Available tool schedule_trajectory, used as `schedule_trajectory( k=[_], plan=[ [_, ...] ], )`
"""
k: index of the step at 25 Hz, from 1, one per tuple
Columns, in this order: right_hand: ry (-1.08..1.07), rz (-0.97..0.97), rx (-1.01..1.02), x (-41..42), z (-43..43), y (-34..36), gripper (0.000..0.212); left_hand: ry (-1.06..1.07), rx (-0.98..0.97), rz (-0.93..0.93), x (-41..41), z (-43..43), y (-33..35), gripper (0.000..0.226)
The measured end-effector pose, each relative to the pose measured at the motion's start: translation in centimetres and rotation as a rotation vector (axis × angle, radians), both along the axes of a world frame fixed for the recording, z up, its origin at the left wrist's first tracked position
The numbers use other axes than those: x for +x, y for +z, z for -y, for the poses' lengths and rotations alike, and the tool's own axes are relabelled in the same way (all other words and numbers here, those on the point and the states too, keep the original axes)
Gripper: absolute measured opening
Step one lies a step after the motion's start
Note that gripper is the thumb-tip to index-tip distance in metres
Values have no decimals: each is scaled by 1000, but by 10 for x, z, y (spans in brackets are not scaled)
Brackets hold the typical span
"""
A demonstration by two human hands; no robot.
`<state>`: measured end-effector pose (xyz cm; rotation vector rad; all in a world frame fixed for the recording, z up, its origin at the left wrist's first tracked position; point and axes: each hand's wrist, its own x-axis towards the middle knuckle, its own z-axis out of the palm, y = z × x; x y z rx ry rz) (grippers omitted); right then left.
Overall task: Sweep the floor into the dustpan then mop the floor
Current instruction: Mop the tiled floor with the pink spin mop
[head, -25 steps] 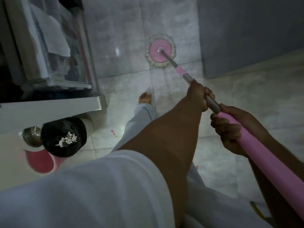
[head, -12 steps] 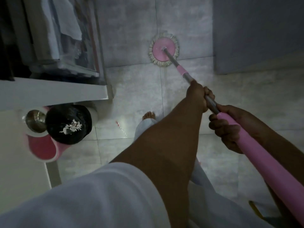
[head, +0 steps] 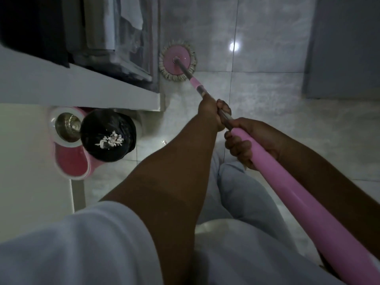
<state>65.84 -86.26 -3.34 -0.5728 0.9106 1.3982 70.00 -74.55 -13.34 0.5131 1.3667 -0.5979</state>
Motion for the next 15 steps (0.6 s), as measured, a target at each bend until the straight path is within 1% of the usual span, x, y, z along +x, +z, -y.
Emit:
schedule_trajectory(
  k=[2,4,8,12,15],
  plan=[
    [-4,-2,10,-1,-4,-4,38,10,16,0,-2,-5,-4,54],
    [-21,-4,12,-2,1,-6,37,34,33,-3,-5,1,-6,55],
    [-64,39,-5,-21,48,-13,33,55,40,4,-19,45,-8,61],
    [-231,-11,85,-86,135,-11,27,-27,-31,27,-69,134,-1,57],
    [-383,-96,163,-143,204,-4,28,-101,-83,2,-110,207,5,53]
  ],
)
